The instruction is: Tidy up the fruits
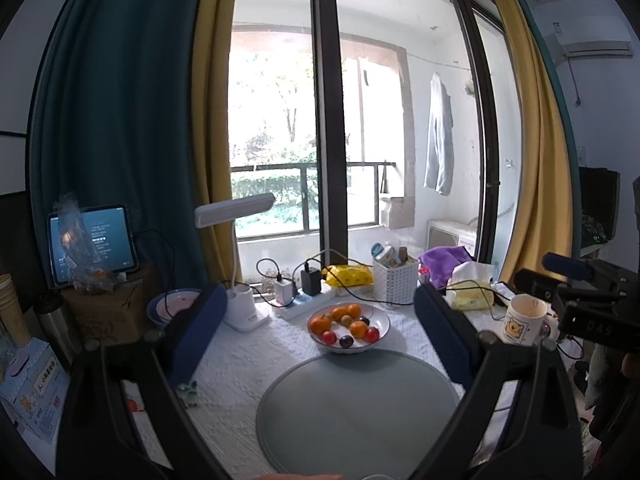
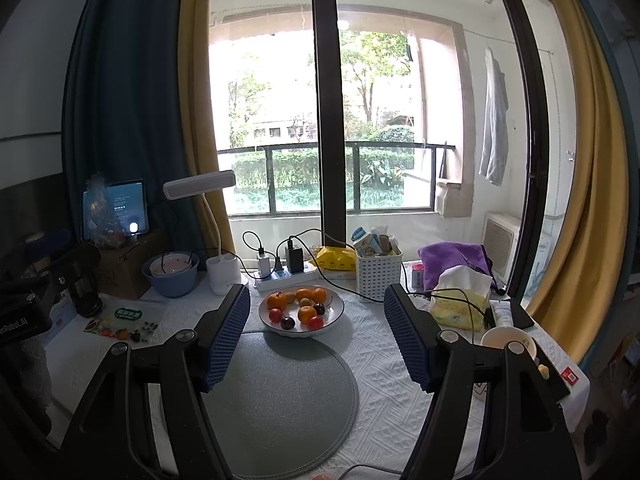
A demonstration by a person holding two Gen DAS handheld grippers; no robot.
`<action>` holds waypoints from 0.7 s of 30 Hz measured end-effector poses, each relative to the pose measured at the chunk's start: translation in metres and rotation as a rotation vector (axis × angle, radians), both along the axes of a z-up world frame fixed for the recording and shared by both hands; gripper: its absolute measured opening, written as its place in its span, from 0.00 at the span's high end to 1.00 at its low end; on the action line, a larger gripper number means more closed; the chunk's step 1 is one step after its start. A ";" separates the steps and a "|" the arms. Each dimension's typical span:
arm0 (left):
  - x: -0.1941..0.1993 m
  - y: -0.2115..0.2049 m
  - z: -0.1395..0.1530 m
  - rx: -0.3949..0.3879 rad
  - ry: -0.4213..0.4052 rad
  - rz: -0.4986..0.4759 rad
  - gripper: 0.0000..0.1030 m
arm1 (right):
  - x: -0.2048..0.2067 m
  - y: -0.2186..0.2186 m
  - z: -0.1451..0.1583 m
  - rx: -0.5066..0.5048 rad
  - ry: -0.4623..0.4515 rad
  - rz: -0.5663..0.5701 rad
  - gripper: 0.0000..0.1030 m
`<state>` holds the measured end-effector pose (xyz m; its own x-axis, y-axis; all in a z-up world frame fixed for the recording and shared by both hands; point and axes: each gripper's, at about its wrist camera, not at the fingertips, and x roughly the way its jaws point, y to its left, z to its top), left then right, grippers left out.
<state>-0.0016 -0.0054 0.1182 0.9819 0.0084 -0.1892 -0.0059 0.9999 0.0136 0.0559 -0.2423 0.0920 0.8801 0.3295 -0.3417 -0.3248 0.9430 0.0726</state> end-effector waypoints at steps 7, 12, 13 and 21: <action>0.001 -0.001 0.000 -0.001 -0.001 -0.001 0.07 | 0.001 0.000 0.000 -0.001 0.001 -0.001 0.29; 0.001 0.000 0.000 -0.002 0.001 -0.003 0.07 | 0.001 0.000 0.000 -0.002 0.001 0.000 0.29; 0.001 -0.001 0.000 -0.001 0.000 -0.002 0.07 | 0.001 0.000 0.000 -0.002 0.001 0.000 0.29; 0.002 0.000 0.001 0.000 0.002 -0.004 0.07 | 0.002 0.000 0.000 -0.002 -0.002 0.000 0.29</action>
<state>0.0000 -0.0057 0.1188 0.9816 0.0046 -0.1911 -0.0020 0.9999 0.0137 0.0574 -0.2419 0.0921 0.8810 0.3289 -0.3401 -0.3250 0.9431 0.0701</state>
